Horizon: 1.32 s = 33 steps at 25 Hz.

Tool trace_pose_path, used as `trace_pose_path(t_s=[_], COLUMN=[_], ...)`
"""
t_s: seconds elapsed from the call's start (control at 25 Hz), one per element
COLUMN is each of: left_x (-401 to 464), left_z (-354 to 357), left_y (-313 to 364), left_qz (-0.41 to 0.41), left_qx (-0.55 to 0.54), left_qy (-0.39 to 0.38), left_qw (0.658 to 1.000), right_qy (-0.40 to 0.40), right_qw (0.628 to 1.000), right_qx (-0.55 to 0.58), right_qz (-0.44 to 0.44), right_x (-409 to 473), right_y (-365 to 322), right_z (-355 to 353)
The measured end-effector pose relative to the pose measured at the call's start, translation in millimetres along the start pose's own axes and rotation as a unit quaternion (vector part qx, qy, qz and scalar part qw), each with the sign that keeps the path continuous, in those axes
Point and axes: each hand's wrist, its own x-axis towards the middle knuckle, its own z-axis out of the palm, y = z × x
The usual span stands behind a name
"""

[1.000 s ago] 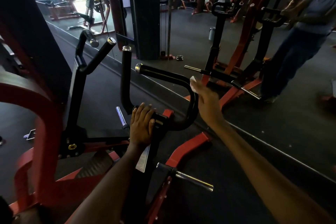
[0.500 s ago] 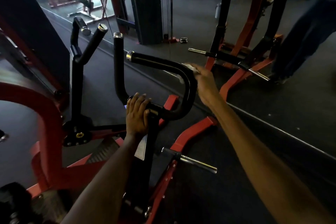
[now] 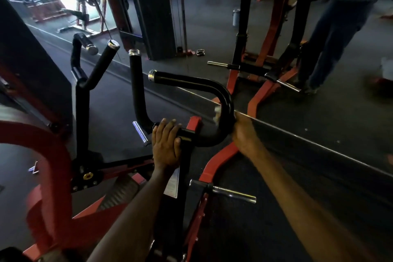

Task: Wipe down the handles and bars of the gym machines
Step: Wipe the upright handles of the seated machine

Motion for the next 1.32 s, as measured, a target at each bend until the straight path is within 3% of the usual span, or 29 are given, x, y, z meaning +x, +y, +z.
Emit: trace_pose_path(t_s=[0.08, 0.16, 0.24, 0.28, 0.36, 0.44, 0.6, 0.68, 0.8, 0.92, 1.0, 1.12, 1.2, 1.32], left_x=[-1.0, -1.4, -0.2, -0.4, -1.1, -2.5, -0.4, -1.9, 0.2, -2.2, -0.3, -1.5, -0.5, -2.7], left_z=[-0.3, -0.2, 0.2, -0.2, -0.2, -0.7, 0.3, -0.2, -0.7, -1.6, -2.2, -3.0, -2.8, -2.2], left_y=[-1.5, -2.3, -3.4, -3.8, -4.5, -5.3, -5.4, -5.2, -6.3, -5.0, -4.9, -4.8, -5.4, -4.9], left_qz=[0.008, 0.016, 0.022, 0.025, 0.026, 0.03, 0.033, 0.038, 0.036, 0.042, 0.04, 0.045, 0.044, 0.041], left_qx=[-0.015, -0.024, -0.025, -0.021, -0.017, -0.022, -0.026, -0.025, -0.029, -0.025, -0.026, -0.019, -0.016, -0.017], left_qy=[-0.001, 0.0, -0.006, -0.007, -0.01, -0.014, -0.009, -0.006, -0.012, -0.011, -0.01, -0.004, -0.008, -0.012], left_qw=[1.0, 1.0, 0.999, 0.999, 0.999, 0.999, 0.999, 0.999, 0.999, 0.999, 0.999, 0.999, 0.999, 0.999], right_qy=[0.003, 0.121, 0.266, 0.281, 0.231, 0.209, 0.174, 0.153, 0.152, 0.161, 0.144, 0.013, 0.035, 0.072], right_qw=[0.999, 0.991, 0.949, 0.925, 0.874, 0.85, 0.842, 0.837, 0.789, 0.769, 0.729, 0.649, 0.639, 0.538], right_qx=[-0.045, -0.057, -0.129, -0.185, -0.299, -0.343, -0.392, -0.392, -0.473, -0.547, -0.598, -0.671, -0.7, -0.821], right_qz=[0.001, -0.018, -0.109, -0.176, -0.306, -0.34, -0.326, -0.35, -0.361, -0.288, -0.299, -0.357, -0.317, -0.176], right_x=[-39.3, -44.7, -25.9, -19.0, -18.3, -42.5, -104.4, -97.9, -63.9, -61.2, -80.2, -85.7, -66.9, -51.1], right_y=[49.7, 58.7, 27.8, 8.9, 2.8, 40.0, 102.2, 69.2, 19.9, 48.7, 80.4, 70.6, 37.9, 21.9], right_z=[7.2, 1.6, -7.9, -1.9, 20.0, 44.6, 60.5, 48.7, 26.0, 26.2, 38.6, 48.5, 49.9, 66.1])
